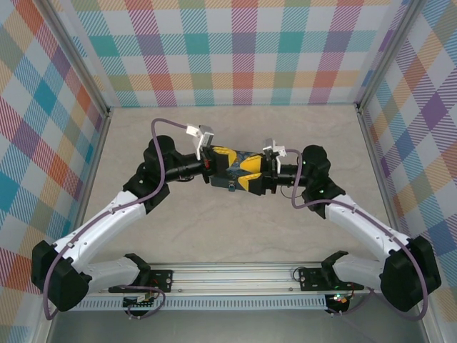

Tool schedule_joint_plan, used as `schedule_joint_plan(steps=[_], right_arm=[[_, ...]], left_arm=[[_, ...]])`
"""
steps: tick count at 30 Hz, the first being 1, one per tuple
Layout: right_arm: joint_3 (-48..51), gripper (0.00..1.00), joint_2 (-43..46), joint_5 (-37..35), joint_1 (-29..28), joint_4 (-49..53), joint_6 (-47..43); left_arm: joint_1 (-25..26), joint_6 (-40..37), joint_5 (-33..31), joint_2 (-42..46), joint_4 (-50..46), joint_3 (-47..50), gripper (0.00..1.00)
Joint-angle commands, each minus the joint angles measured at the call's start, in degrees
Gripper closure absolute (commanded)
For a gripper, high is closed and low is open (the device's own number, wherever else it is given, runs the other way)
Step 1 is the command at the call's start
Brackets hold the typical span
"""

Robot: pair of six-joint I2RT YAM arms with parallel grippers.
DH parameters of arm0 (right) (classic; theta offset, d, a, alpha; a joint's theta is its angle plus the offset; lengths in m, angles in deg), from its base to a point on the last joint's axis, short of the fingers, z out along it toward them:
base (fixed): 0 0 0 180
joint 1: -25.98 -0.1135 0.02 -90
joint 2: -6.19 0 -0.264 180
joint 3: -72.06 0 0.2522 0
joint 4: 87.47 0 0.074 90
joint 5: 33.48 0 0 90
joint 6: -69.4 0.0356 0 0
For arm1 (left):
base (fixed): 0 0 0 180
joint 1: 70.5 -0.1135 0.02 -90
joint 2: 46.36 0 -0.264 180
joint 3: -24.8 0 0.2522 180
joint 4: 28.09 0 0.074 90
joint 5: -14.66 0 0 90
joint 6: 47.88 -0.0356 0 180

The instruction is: Unlock a padlock with a key

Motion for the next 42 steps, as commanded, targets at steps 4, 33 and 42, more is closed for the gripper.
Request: schedule_joint_plan(steps=[4,33,42], right_arm=[[-4.2,0.4,-3.0,3.9,0.2,-2.5,-2.1],[-5.0,0.87,-4.1,8.9,0.2,-5.2,0.1],[-4.4,0.81,-2.5,7.2,0.3,-4.0,-0.3]], left_arm=[[0.0,-1.9,2.8,1.0,-2.0,-1.9,1.0],[0.1,-3.4,0.9,-0.4,-4.1,-2.3,1.0],[0.1,-4.4,1.0,-0.2,-5.5,-2.3,1.0]])
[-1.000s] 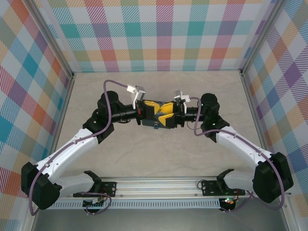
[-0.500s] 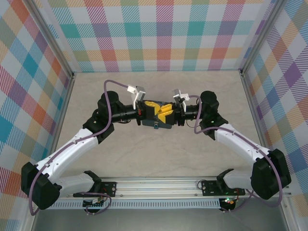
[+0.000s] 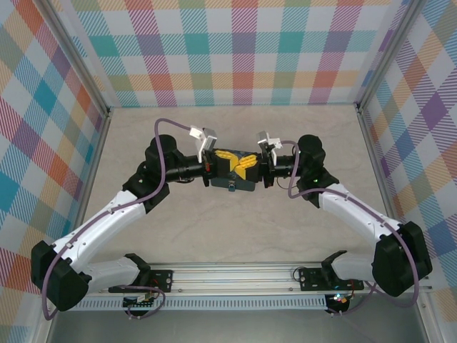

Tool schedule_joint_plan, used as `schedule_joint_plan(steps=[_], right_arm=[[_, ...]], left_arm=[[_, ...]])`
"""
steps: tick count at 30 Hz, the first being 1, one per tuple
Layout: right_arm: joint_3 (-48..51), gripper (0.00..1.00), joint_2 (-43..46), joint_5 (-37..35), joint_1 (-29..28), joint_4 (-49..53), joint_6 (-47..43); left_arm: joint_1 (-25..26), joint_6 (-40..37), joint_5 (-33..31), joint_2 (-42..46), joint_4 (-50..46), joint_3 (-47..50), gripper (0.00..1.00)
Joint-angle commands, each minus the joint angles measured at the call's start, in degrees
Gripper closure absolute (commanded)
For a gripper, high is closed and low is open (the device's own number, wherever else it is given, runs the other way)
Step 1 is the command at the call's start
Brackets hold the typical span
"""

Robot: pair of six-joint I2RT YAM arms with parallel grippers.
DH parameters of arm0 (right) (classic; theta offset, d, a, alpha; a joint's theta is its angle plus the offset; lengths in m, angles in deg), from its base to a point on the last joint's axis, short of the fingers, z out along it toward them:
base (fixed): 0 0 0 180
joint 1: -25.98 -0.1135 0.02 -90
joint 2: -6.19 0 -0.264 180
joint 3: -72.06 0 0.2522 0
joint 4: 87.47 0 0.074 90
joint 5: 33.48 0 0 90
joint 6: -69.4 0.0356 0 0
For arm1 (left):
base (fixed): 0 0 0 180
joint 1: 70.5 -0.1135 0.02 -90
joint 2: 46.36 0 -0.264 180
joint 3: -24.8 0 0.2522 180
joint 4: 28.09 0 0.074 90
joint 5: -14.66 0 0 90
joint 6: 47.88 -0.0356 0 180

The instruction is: Unlock a padlock with a key

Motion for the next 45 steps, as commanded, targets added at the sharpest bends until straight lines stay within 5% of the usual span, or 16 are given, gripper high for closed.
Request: schedule_joint_plan(steps=[1,18,23,25,29,37,45], right_arm=[[0.0,0.81,2.4,1.3,-0.1,-1.4,-0.7],[0.0,1.0,2.9,0.4,-0.1,2.7,-2.9],[0.2,1.0,3.4,-1.1,0.0,6.7,-4.6],[0.7,1.0,3.7,-2.7,0.1,8.0,-5.2],[2.1,1.0,4.2,-6.4,0.5,10.3,-5.3],[4.3,1.0,1.5,-16.5,0.7,14.0,-4.2],[5.9,1.0,-8.2,-23.2,2.0,6.2,1.2]], left_arm=[[0.0,-1.6,-1.0,-0.1,-2.3,-1.5,1.0],[-0.1,-2.3,-1.8,0.1,-3.2,-2.0,0.99],[-0.3,-2.1,-3.3,0.8,-3.0,-2.2,0.73],[-0.8,-1.6,-5.3,1.8,-3.2,-2.0,0.54],[-2.5,-0.2,-10.5,4.1,-4.5,-0.5,0.37],[-5.1,4.6,-14.8,6.6,-4.7,8.2,0.28],[-5.2,11.9,-17.2,3.8,6.0,20.8,0.24]])
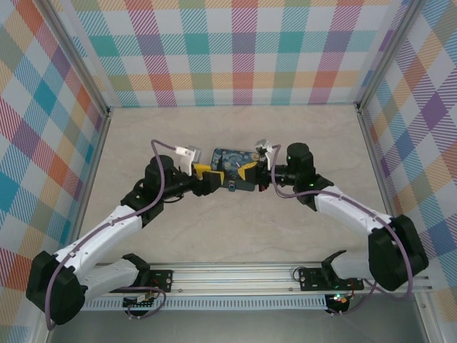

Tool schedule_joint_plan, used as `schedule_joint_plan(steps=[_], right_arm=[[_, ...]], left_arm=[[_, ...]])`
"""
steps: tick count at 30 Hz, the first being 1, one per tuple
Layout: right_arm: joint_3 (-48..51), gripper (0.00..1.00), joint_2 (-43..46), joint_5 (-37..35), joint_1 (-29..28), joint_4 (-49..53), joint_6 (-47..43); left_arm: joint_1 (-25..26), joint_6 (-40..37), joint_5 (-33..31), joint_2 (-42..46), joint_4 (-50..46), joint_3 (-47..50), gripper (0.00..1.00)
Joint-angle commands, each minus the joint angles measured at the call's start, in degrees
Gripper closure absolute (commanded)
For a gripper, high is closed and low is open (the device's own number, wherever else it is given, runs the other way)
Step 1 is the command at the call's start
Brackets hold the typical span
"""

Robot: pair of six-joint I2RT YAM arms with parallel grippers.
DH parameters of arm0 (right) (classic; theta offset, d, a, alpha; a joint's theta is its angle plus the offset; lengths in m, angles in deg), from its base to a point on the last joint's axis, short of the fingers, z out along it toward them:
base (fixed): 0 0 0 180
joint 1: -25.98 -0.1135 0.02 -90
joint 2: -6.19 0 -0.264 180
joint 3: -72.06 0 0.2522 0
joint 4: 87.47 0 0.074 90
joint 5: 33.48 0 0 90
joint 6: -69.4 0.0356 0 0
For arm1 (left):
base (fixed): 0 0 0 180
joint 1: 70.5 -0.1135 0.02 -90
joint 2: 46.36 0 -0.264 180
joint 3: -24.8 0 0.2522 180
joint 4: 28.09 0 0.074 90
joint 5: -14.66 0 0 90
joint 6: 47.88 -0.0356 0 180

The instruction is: Unlock a padlock with a key

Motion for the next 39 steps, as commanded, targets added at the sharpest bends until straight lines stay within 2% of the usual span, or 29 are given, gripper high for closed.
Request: schedule_joint_plan(steps=[1,7,13,18,23,30,39], right_arm=[[0.3,1.0,-4.6,-2.5,1.6,-6.1,4.6],[-4.6,1.0,-12.1,-3.1,2.4,-4.1,6.9],[-7.9,1.0,-17.4,-4.7,2.9,-2.0,7.4],[-9.9,1.0,-21.1,-5.0,3.1,-0.2,7.3],[-10.5,1.0,-22.1,-6.4,3.1,2.4,6.6],[-10.3,1.0,-22.1,-7.9,3.1,5.1,5.6],[-9.5,1.0,-22.5,-8.5,3.1,5.8,6.1]], left_arm=[[-0.7,4.3,-1.7,-2.2,7.7,3.3,0.23],[-0.7,6.4,1.2,-10.9,14.8,5.2,0.16],[-0.7,7.8,1.9,-20.9,22.4,5.3,0.04],[-0.7,7.9,3.2,-26.6,24.9,3.8,0.0],[-1.0,7.3,2.1,-30.1,26.1,3.3,0.0],[-4.5,5.9,1.9,-34.7,28.6,0.8,0.0],[-7.7,0.7,6.8,-39.9,26.9,-5.4,0.03]])
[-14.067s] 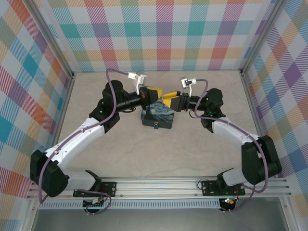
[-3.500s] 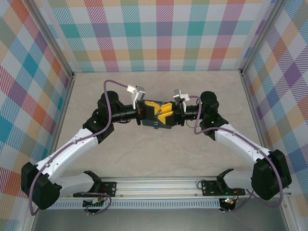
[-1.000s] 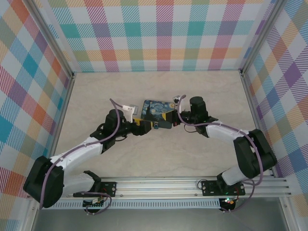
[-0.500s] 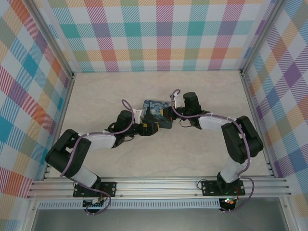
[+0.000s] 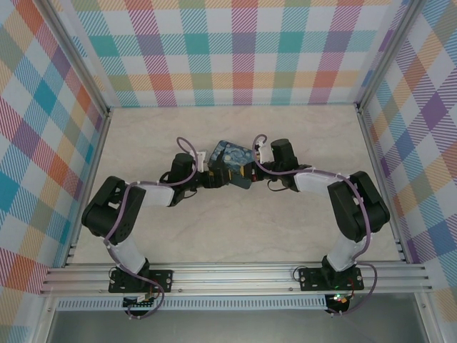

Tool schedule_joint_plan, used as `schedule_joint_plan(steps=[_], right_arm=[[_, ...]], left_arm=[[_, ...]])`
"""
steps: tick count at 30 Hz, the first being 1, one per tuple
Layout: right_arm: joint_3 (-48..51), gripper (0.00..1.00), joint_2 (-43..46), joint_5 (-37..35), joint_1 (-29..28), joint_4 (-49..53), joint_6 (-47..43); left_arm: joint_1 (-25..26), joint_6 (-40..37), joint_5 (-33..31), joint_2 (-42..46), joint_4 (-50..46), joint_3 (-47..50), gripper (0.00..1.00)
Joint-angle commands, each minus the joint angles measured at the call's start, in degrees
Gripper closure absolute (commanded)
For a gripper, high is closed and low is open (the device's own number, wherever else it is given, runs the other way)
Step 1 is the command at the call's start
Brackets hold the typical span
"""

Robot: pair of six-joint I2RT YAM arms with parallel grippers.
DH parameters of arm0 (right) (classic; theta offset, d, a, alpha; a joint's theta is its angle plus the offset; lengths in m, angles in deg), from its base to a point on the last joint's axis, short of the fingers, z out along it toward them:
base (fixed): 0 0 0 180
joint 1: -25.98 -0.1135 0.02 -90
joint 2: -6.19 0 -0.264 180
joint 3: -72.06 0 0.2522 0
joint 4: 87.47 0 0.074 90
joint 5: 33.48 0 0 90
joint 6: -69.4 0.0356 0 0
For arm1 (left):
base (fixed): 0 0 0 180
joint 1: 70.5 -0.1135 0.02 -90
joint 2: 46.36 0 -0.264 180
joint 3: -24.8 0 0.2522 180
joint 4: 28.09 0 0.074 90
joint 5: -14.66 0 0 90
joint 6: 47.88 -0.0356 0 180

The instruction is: Unlock a padlock with a key

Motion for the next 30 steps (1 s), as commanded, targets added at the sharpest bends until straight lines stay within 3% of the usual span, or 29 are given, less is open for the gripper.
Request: schedule_joint_plan(steps=[1,13,19,30], right_arm=[[-0.4,1.0,-0.5,-0.4,0.2,0.7,-0.5],[-2.1,1.0,-0.9,0.8,0.2,-0.3,0.0],[-4.0,1.0,-0.7,1.0,0.2,-0.7,-0.7],[-8.0,1.0,-5.4,1.6,0.2,0.0,0.1]], left_arm=[[-0.7,-3.3,3.1,-1.1,1.5,-1.8,0.04],[-0.7,-5.7,5.4,-2.0,2.6,1.5,0.26],[-0.7,-5.4,5.3,-3.6,4.1,1.5,0.31],[-0.7,-5.8,4.8,-6.1,5.5,0.5,0.3]])
